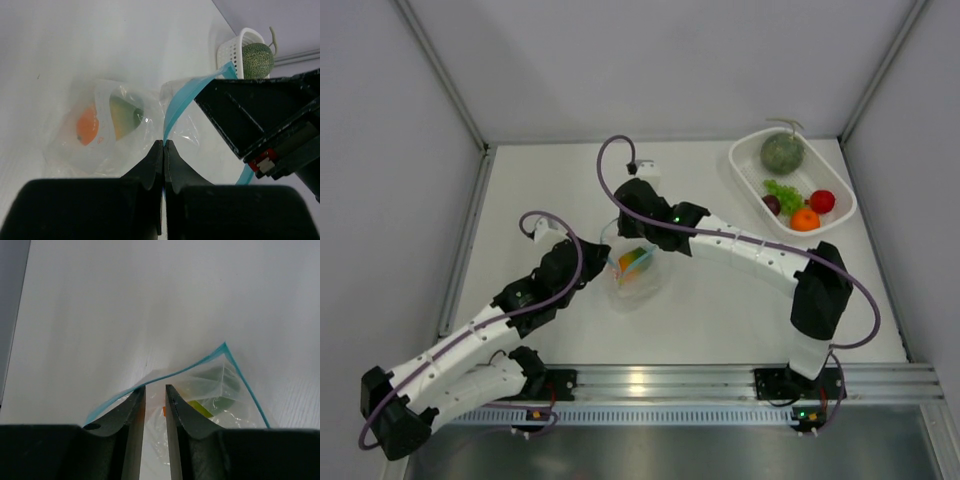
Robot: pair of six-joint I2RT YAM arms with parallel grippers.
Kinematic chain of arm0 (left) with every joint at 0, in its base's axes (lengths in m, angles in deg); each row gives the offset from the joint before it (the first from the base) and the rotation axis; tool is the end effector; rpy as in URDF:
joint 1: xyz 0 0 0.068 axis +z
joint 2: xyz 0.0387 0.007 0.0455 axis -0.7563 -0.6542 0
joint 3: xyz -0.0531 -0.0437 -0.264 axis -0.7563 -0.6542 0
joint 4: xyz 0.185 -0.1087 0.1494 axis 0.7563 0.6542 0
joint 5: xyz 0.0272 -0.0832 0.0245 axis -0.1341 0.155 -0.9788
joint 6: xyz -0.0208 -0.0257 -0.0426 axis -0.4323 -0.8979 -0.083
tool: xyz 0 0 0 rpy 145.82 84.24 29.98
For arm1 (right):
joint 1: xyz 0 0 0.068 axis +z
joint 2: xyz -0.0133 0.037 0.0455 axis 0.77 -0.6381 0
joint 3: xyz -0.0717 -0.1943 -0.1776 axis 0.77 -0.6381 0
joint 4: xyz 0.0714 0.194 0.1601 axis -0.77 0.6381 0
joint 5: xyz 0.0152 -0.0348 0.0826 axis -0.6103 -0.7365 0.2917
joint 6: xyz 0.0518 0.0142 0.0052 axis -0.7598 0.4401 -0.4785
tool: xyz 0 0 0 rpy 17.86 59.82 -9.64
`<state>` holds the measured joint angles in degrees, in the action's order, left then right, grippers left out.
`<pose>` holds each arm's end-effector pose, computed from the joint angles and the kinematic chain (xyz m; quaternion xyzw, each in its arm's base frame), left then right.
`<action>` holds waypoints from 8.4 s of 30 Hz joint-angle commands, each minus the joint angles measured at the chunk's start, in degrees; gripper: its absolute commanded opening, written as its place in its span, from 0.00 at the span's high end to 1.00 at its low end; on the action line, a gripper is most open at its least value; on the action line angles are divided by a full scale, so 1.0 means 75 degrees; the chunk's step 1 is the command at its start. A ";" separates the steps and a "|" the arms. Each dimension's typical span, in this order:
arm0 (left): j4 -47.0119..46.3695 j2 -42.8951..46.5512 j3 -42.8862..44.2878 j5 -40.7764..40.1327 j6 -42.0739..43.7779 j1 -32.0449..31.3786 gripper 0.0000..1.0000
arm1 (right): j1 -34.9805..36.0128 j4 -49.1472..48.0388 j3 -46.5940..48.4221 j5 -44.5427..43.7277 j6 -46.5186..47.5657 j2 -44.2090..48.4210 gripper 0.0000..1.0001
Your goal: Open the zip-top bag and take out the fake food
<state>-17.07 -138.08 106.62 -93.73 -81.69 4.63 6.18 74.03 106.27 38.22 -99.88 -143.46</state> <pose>0.1478 -0.1220 0.2858 -0.2886 0.7826 -0.3125 0.4545 0.2357 0.3325 0.3159 -0.0500 0.8857 0.2050 0.4134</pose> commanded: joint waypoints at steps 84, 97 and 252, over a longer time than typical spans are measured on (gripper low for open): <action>-0.0528 0.0483 -0.0645 -0.1415 -0.0465 -0.0663 1.00 | -0.0471 0.0305 -0.0292 -0.0708 -0.0044 -0.2938 0.35; -0.0517 0.0553 -0.0329 -0.1697 0.0202 -0.0663 1.00 | -0.0425 0.0234 -0.0492 -0.0556 0.0249 -0.1884 0.62; 0.3339 -0.7112 0.7886 -0.3094 0.4621 0.0919 0.57 | -0.7186 -0.0835 -0.3669 0.6079 0.2602 0.6354 0.01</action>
<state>8.96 -193.14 162.00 -120.61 -45.28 12.41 -48.27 62.53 74.91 88.23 -85.39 -98.35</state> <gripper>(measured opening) 0.394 0.993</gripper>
